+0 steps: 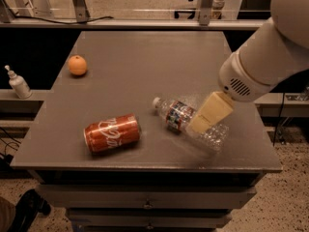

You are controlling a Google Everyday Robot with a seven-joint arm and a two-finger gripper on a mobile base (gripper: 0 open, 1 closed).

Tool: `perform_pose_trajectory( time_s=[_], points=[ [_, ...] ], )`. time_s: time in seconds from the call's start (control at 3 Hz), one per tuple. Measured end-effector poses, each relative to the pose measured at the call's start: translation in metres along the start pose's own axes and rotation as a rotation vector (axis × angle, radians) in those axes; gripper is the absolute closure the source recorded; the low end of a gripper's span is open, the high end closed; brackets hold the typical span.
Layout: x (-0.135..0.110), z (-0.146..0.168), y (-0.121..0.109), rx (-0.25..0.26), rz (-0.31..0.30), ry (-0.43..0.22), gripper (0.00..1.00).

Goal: Move water bottle near coke can

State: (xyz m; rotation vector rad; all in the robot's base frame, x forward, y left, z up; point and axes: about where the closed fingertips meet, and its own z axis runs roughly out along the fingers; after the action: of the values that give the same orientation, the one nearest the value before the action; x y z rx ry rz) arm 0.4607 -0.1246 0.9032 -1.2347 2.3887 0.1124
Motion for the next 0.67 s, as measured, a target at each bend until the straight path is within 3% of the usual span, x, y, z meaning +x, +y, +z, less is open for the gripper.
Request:
perform_pose_trajectory(
  time_s=[0.67],
  points=[
    [-0.013, -0.057, -0.088, 0.157, 0.019, -0.173, 0.00]
  ],
)
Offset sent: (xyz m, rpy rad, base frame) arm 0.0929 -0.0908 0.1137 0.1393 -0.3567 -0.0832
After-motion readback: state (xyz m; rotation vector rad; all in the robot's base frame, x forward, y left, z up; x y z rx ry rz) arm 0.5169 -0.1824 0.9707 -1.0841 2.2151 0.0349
